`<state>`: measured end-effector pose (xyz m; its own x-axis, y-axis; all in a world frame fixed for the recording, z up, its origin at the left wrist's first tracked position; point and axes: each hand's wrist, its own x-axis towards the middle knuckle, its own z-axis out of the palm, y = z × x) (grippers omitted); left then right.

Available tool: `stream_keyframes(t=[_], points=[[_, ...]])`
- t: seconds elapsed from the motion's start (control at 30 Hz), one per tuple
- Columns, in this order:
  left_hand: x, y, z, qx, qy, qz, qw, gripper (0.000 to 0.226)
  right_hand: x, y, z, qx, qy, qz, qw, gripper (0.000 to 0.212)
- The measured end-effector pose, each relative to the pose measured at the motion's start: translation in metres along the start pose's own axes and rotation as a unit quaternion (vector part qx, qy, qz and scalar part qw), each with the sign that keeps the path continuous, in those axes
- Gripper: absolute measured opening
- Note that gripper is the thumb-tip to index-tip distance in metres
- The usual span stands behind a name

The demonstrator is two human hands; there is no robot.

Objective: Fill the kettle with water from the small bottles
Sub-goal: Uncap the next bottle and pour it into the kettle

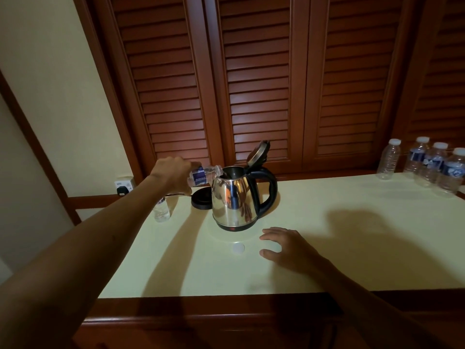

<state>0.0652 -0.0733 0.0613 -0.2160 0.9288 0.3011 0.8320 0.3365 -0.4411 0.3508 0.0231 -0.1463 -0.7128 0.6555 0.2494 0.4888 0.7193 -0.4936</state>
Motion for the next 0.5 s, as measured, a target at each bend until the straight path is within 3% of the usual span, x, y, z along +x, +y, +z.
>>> stream_keyframes(t=[0.5], points=[[0.005, -0.001, -0.012, 0.045, -0.004, 0.033, 0.998, 0.076, 0.000, -0.003, -0.001, -0.002, 0.008, 0.007, 1.000, 0.055]])
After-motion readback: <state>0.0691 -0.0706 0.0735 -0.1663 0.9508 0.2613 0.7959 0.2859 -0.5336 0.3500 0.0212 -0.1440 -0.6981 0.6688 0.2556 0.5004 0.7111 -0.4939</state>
